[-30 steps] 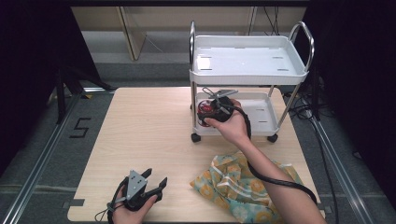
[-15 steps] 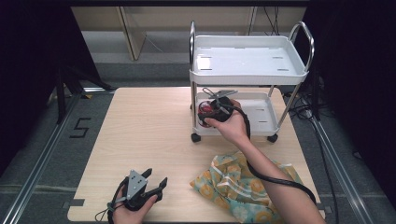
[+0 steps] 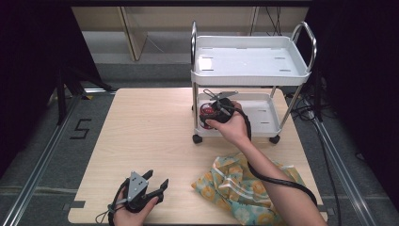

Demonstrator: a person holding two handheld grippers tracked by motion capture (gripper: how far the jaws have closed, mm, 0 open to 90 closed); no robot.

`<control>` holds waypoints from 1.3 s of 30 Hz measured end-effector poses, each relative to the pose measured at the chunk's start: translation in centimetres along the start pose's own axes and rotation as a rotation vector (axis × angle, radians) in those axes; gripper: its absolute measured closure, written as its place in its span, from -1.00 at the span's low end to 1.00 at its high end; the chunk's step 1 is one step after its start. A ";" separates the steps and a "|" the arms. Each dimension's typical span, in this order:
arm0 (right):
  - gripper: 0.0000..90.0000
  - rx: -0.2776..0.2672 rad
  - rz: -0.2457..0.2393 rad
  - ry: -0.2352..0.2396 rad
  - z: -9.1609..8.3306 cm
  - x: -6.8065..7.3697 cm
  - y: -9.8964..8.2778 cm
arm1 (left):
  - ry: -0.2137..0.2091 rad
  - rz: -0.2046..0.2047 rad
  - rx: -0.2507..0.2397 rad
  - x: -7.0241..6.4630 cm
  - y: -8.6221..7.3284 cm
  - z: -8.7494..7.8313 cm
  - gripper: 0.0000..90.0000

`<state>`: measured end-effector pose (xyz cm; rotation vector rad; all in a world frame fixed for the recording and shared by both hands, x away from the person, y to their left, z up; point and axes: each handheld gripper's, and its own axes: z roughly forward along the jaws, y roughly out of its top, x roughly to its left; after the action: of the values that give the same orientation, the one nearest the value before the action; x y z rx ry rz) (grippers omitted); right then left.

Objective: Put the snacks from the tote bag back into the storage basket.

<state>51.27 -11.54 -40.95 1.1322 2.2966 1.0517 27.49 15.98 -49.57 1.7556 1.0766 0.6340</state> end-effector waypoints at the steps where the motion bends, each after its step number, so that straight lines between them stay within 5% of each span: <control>1: -0.41 -0.001 -0.002 0.002 0.1 0.0 0.0 | 0.002 0.000 0.000 0.0 0.0 0.0 -0.24; 36: -0.41 0.029 -0.011 -0.024 1.2 -0.2 -0.6 | 0.001 0.007 0.004 0.1 0.0 -0.1 -0.24; 39: -0.41 0.026 0.009 0.002 1.3 0.0 -0.6 | -0.001 0.008 0.005 0.1 0.0 0.0 -0.24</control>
<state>51.73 -11.13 -42.31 1.1524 2.3154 1.0301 27.52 16.12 -49.56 1.7648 1.0718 0.6354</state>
